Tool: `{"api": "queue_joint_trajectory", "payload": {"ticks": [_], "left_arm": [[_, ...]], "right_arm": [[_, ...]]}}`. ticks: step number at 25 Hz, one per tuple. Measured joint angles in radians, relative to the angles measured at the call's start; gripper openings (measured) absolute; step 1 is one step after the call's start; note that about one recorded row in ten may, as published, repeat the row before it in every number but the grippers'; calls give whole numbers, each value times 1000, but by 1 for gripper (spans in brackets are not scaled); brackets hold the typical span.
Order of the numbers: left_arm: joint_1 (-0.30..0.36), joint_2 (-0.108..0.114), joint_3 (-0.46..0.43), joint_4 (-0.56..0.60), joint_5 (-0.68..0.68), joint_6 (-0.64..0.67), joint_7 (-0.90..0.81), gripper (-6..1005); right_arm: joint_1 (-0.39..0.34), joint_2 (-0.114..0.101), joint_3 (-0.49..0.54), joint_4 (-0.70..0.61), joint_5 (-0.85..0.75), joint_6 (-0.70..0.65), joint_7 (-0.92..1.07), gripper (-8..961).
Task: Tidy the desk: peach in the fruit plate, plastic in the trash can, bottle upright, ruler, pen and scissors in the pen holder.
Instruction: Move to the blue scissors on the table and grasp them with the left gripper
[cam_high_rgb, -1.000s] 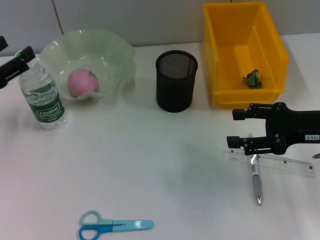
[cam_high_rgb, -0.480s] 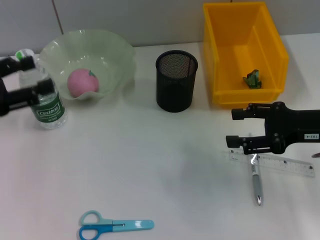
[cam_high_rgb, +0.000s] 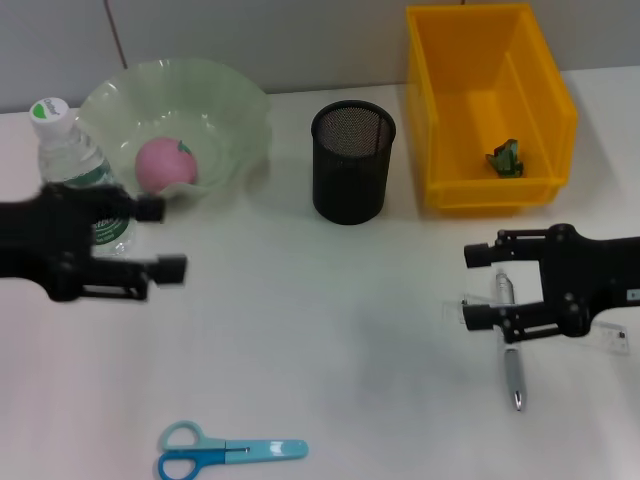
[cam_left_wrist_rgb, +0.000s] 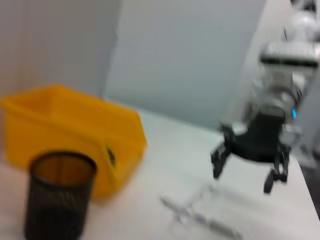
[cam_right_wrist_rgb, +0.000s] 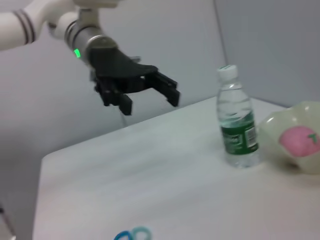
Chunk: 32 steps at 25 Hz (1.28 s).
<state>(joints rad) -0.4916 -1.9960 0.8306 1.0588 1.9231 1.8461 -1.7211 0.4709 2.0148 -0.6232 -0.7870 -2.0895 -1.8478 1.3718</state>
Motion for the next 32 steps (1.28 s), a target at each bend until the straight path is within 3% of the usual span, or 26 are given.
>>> {"api": "queue_joint_trajectory", "payload": {"ticks": [7,8,11,13,26,32], "left_arm": [[-59,-23,177,160,137,11,-146,809],[-77,-41,234,222,201,12,-181,808],[-92,-59,279,275,275,12,-209,805],[-113,-71,372,316,350,-2,-256,803],[-182,-76,678,329,503,-57,-407,789],[-184,-77,711,335,525,-66,-426,783]], "right_arm": [[5,-17,-76,0,-37,-5,14,791],[13,-17,-77,0,-68,-6,21,791],[18,-18,-77,-1,-90,-4,31,791],[21,-21,-74,-3,-104,-2,38,791],[26,-27,-70,-5,-130,1,44,792],[34,-28,-78,-5,-130,1,57,791]]}}
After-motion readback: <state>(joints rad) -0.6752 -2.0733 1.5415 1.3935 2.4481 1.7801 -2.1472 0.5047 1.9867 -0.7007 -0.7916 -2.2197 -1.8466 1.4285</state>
